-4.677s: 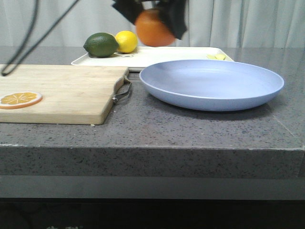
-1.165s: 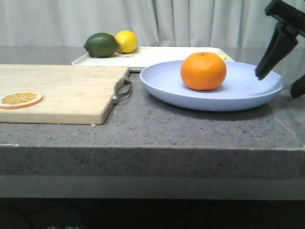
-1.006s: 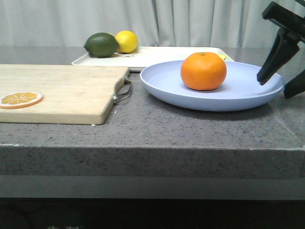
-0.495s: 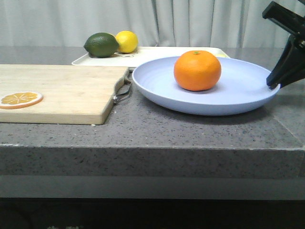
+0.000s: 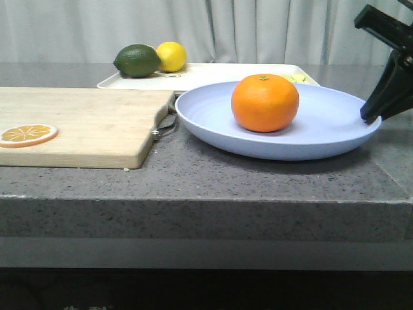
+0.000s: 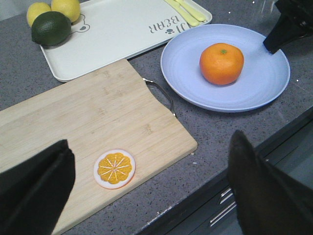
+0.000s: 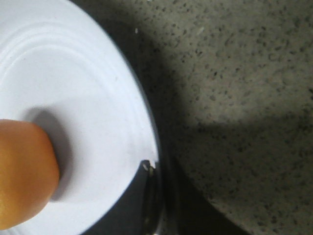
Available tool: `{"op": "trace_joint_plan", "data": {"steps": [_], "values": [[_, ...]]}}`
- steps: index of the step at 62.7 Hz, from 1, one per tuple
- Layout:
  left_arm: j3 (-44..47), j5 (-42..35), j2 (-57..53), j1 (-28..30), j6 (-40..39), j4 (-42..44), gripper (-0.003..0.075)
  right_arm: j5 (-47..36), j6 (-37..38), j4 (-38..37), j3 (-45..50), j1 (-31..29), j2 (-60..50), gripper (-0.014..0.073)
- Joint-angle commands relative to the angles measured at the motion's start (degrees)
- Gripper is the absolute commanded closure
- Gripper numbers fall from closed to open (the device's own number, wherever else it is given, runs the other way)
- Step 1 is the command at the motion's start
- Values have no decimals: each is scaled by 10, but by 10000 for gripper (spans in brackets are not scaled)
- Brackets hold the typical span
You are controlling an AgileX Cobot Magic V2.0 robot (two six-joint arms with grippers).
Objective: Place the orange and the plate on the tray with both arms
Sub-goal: 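Close the right gripper on the plate rim, then lift the plate with the right gripper and move it over the white tray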
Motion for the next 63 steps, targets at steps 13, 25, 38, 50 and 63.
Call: {"op": "trace_joint_plan", "data": {"steps": [13,25,38,50,63], "values": [[-15,-43,1,2,-7,0,109,-5,-6,23,-18,-4,-20,664],[-15,-43,1,2,-7,0,109,33,-2,31,-42,-4,-20,664],[-15,-43,1,2,-7,0,109,43,49,32,-98,-4,-19,664],[-15,-43,1,2,-7,0,109,47,85,46,-165,-4,10,664],[-15,-44,1,2,-7,0,109,81,103,53,-269,3,90,664]]}}
